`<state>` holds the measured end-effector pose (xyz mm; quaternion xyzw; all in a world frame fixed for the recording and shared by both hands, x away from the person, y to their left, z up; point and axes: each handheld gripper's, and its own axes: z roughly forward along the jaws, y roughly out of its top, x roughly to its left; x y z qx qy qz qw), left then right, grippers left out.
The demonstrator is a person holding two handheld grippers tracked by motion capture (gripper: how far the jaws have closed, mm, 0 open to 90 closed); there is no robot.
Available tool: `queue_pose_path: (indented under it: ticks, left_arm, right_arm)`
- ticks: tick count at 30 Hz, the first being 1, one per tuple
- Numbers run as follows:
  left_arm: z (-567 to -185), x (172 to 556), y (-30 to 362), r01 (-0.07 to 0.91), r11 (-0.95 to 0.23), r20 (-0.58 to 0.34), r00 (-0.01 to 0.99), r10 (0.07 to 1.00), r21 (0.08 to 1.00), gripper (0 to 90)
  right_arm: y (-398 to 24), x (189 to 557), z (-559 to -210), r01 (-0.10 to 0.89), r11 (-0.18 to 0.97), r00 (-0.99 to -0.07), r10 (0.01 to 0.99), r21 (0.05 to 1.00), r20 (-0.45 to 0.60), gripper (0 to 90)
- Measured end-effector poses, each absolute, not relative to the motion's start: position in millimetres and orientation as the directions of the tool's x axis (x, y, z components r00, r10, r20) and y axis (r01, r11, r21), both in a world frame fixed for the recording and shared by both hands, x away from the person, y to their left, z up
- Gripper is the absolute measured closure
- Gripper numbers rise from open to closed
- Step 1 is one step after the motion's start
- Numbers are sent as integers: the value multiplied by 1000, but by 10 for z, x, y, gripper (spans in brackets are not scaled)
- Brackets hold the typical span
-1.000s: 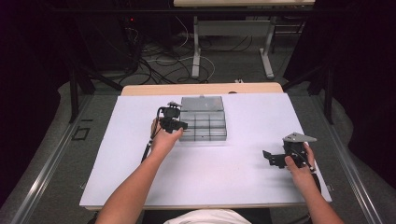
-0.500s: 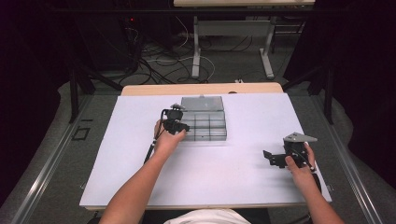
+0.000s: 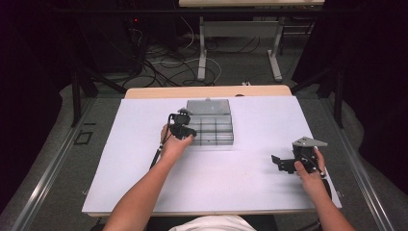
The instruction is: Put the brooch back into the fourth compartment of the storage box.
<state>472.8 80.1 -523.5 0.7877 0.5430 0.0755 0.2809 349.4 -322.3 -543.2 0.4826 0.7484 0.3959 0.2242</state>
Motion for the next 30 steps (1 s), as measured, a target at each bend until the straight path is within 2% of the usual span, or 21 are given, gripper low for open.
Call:
queue_pose_path:
  ticks: [30]
  left_arm:
    - [-5032, 4615, 873, 779, -230, -218, 423, 879, 584, 603]
  right_arm:
    - [-3202, 3484, -5419, 540, 233, -440, 897, 809, 35, 0]
